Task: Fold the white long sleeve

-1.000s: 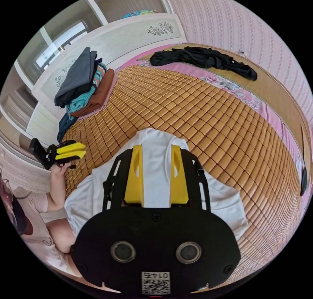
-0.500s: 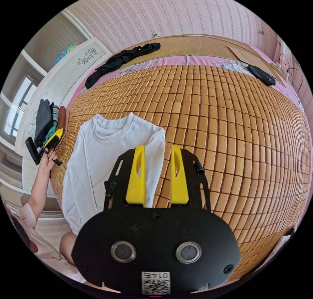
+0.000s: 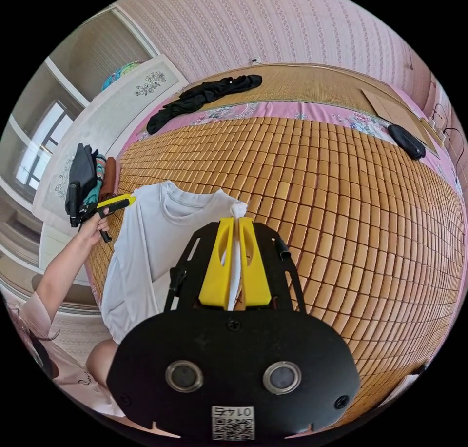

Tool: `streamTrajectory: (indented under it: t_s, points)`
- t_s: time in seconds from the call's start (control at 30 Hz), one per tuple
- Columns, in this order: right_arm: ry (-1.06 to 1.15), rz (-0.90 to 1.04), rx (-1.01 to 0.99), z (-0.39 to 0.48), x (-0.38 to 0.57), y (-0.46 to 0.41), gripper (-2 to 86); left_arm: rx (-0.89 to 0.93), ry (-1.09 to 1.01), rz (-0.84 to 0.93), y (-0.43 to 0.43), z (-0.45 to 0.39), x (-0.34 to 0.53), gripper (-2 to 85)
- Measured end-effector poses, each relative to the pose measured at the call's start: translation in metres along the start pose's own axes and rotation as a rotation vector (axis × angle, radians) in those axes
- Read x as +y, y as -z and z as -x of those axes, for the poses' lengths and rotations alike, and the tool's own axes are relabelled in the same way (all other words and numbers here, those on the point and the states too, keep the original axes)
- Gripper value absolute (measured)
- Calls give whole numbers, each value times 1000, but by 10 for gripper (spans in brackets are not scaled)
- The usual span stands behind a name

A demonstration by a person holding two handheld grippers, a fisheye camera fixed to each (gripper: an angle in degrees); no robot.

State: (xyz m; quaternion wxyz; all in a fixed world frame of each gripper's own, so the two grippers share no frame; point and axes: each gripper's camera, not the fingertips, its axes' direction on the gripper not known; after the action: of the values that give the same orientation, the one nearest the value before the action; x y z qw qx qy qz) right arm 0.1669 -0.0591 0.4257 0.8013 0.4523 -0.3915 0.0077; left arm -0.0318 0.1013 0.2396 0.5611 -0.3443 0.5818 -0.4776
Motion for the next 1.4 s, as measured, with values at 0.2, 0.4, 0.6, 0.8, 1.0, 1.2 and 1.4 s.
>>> streamTrajectory:
  t_s: [0.2,0.4,0.6,0.8,1.0,1.2,1.4]
  points:
    - [128,-85,-123,21,84,63,10,156,-106,-136,116,-23,61,-9]
    - [107,-121,-232,36,220,97,11,150,-229,-149,208,-65,184,-8]
    - [-81,113,-266,27,343,14,11,135,-201,47,172,-94,311,-7]
    - [-147,5,-256,17,383,8,13,115,-51,-2,172,-92,354,-7]
    - [-188,14,-286,-1,400,1,17,135,-21,-41,204,-84,355,1]
    - [-190,-1,-249,-10,416,-10,30,100,110,78,197,-74,373,16]
    - [-38,-46,-130,17,383,-13,83,93,-91,-3,220,-125,352,40]
